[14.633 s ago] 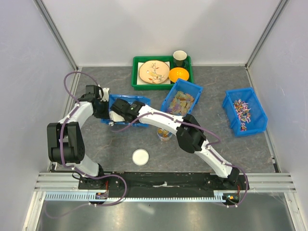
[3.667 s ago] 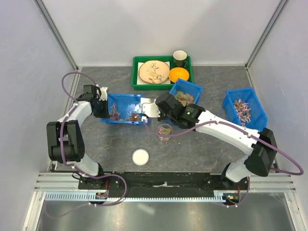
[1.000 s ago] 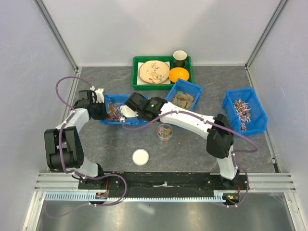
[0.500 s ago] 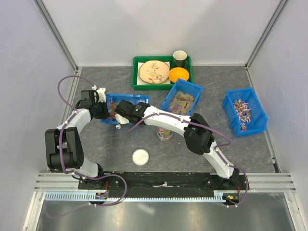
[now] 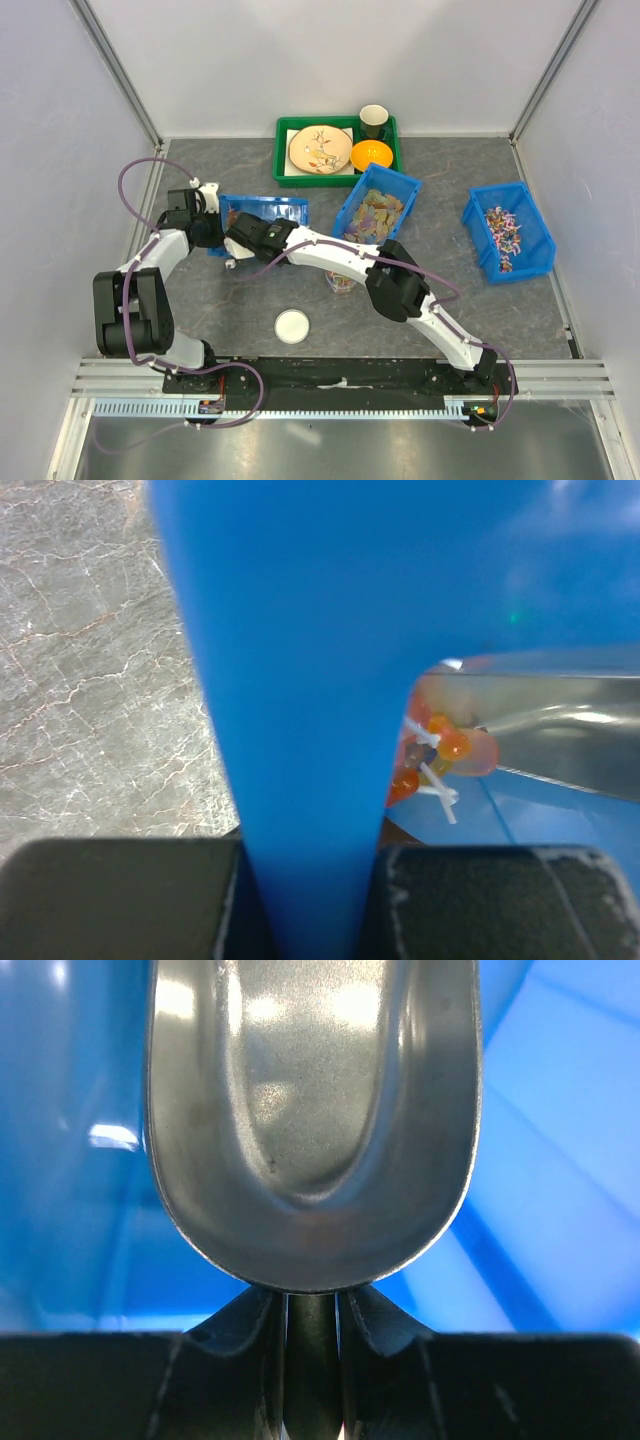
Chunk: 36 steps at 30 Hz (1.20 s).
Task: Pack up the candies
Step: Scoop the fake candies from the storage box.
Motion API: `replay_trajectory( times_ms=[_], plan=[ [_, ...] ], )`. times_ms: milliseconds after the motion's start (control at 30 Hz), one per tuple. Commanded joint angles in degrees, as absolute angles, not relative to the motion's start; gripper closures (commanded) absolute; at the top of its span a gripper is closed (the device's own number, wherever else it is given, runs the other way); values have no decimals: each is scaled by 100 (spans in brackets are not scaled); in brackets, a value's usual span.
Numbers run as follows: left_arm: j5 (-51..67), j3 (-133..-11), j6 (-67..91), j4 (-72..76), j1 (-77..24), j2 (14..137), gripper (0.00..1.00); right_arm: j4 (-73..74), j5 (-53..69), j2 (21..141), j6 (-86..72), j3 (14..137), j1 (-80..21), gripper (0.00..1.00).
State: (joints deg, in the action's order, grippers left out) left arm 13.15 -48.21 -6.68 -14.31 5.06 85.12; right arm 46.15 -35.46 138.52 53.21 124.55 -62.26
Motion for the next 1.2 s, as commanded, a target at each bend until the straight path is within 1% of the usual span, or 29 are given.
replay_trajectory(
  times_ms=[0, 200, 367, 500, 700, 1000, 1167],
  plan=[
    [1582, -4764, -589, -1275, 466, 8341, 98, 4000, -3305, 13975, 4966, 12490, -6249, 100],
    [1731, -4755, -606, -1274, 457, 8350, 99, 3175, -2927, 13887, 4220, 12121, -6249, 100],
    [1828, -4702, -642, -1231, 466, 8323, 98, 2901, -2576, 13633, 3824, 11734, -6197, 100],
    [1881, -4693, -659, -1213, 466, 8323, 98, 2874, -2067, 13465, 3490, 11619, -6047, 100],
    [1846, -4658, -694, -1195, 466, 8315, 98, 2848, -1802, 13140, 3331, 11224, -5810, 100],
    [1977, -4649, -703, -1187, 466, 8350, 98, 2821, -1187, 12174, 3261, 10179, -5581, 100],
    [1995, -4658, -756, -1195, 466, 8376, 99, 2821, -941, 11646, 3313, 9871, -5449, 100]
  ],
)
